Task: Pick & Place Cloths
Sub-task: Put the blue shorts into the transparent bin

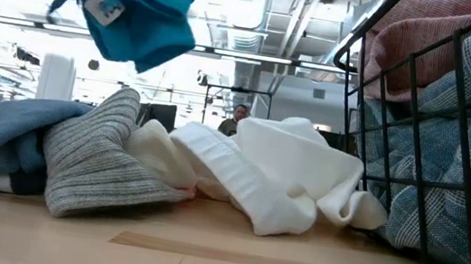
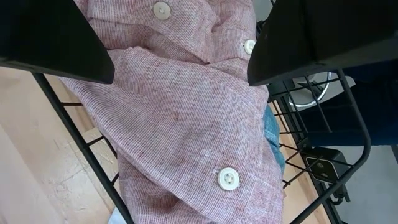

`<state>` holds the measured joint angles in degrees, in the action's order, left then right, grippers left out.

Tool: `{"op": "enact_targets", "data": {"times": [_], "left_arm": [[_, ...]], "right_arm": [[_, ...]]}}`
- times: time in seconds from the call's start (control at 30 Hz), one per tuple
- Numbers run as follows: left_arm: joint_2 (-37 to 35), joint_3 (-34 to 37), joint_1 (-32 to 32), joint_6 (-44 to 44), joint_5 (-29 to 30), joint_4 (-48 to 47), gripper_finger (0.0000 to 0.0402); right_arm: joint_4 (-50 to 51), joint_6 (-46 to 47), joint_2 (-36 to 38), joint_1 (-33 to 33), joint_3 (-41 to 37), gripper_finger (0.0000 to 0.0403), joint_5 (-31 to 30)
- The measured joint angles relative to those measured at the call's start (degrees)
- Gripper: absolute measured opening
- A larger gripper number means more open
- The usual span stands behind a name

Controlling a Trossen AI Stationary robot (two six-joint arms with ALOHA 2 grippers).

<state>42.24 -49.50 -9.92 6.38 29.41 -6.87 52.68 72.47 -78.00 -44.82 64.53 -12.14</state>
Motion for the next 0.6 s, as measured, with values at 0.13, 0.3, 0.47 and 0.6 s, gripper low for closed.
{"op": "enact_targets", "data": {"times": [0.13, 0.3, 0.47, 0.6], "left_arm": [[-2.33, 0.00, 3.31, 4.45, 7.83, -4.73, 0.0000], [-3.36, 0.00, 9.75, 5.20, 11.29, -12.78, 0.0000], [-3.23, 0.58, 17.43, 4.80, 13.81, -16.75, 0.0000], [-3.30, 0.96, 19.68, 0.16, 8.84, -17.63, 0.0000]], "right_arm": [[-0.04, 0.02, 0.00, 0.00, 0.00, 0.0363, 0.02], [-0.04, 0.02, 0.00, 0.00, 0.00, 0.0363, 0.01], [-0.06, 0.02, 0.00, 0.00, 0.00, 0.0363, 0.00], [-0.08, 0.04, 0.00, -0.01, 0.00, 0.0363, 0.00]]}}
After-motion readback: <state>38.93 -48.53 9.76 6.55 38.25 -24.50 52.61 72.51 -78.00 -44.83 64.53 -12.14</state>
